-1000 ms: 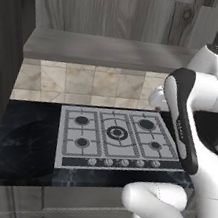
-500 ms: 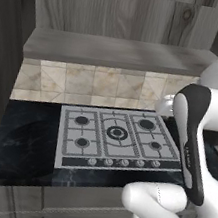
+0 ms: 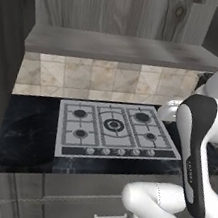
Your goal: Pick up the bowls on the counter and stack them on top of one another in the open cabinet. Place the smaller bowl on top of the larger bowl.
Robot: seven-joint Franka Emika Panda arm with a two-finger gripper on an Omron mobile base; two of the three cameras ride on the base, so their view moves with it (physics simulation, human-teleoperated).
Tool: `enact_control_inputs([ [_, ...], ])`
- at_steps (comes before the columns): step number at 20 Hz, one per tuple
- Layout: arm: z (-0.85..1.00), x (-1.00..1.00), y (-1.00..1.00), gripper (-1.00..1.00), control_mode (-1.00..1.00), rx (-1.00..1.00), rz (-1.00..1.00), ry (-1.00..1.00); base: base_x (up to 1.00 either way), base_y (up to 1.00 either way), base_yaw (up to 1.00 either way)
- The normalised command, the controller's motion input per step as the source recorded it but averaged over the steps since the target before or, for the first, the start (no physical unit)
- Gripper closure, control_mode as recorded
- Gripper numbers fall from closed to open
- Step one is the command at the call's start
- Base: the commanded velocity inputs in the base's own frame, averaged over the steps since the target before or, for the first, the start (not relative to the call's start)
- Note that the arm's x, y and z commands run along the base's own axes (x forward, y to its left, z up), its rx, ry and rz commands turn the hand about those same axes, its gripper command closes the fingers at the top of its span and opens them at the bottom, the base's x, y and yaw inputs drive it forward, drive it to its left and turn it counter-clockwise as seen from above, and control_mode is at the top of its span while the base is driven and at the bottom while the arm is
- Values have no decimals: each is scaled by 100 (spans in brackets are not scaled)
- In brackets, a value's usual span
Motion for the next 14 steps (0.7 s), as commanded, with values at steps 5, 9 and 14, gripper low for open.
enact_control_inputs([
  [5, 0, 0, 0, -100, 100, 0, 0, 0, -59, 0, -6],
  [9, 0, 0, 0, -100, 100, 0, 0, 0, -62, 0, -4],
  [14, 0, 0, 0, -100, 100, 0, 0, 0, -62, 0, -3],
])
